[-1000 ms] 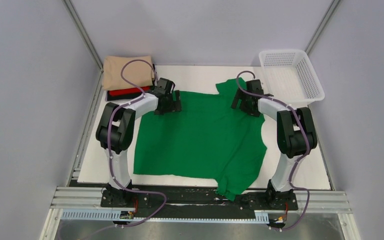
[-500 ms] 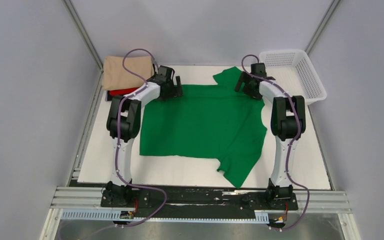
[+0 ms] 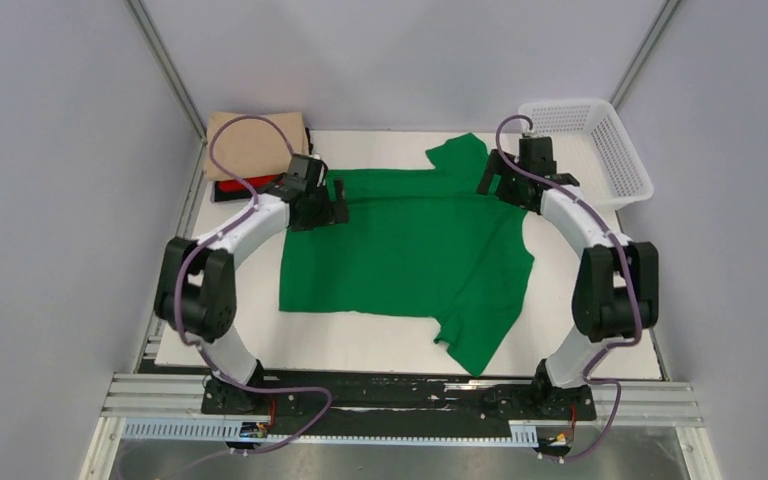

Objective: Fold and stack the t-shirts
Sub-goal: Flatten out the tshirt, then grab the side of the flattened tshirt closest away from the robot with both arms

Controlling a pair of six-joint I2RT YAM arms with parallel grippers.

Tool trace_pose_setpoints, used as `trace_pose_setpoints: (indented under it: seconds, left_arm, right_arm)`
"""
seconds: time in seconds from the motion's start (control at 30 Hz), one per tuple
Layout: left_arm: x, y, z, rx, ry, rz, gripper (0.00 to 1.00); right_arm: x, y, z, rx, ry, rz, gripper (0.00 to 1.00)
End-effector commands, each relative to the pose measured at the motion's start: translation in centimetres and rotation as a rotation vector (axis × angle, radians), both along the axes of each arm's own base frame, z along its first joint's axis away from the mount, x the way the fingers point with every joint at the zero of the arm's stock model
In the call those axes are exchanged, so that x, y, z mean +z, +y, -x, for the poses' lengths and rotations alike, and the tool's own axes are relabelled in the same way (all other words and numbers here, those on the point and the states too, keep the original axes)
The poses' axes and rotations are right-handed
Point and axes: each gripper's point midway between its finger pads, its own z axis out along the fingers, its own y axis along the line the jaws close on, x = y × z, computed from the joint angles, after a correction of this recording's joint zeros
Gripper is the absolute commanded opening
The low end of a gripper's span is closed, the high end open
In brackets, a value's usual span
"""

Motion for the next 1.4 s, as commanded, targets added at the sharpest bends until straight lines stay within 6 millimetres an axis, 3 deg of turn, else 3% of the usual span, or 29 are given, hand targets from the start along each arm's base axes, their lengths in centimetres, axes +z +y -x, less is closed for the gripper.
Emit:
trace_pose_setpoints:
  seconds: [0.0,0.1,0.23,0.37,0.47,0.77,1.03,1.23,1.37]
  left_arm:
    - [2.8,3.5,5.8,0.109,0.001,-0.046,1.0]
    - [1.7,5.6,11.1,0.193,0.065,-0.053,1.0]
    - [0.1,8.5,16.6,0.358,0.123,-0.072,1.0]
    - [-1.3,10.6,19.6,0.528,0.127,-0.07,0.99]
    - [-2.1,10.2,19.8,0.558,0.129,-0.024,0.95]
    - [-5.4,10.0,19.3,0.602,0.224,-0.071,0.64]
    - [-7.5,9.8,18.3,0.616,0.233,-0.087,0.55]
    - [-7.8,10.0,17.3,0.606,0.224,-0.115,0.46]
    - [-7.8,9.7,16.6,0.592,0.217,-0.115,0.3]
  right_arm:
    - [4.4,1.2,1.7,0.033,-0.154,-0.067,1.0]
    - [4.8,1.8,3.5,0.038,-0.161,-0.12,1.0]
    - [4.9,2.2,5.4,0.041,-0.172,-0.16,1.0]
    - [4.5,1.9,6.6,0.03,-0.168,-0.156,1.0]
    - [4.0,1.7,7.0,0.023,-0.156,-0.153,1.0]
    - [2.8,1.0,7.7,-0.011,-0.115,-0.123,1.0]
    - [2.3,0.7,8.2,-0.025,-0.092,-0.11,1.0]
    - [2.1,0.5,8.8,-0.03,-0.076,-0.106,1.0]
    - [2.1,0.1,9.6,-0.044,-0.068,-0.097,1.0]
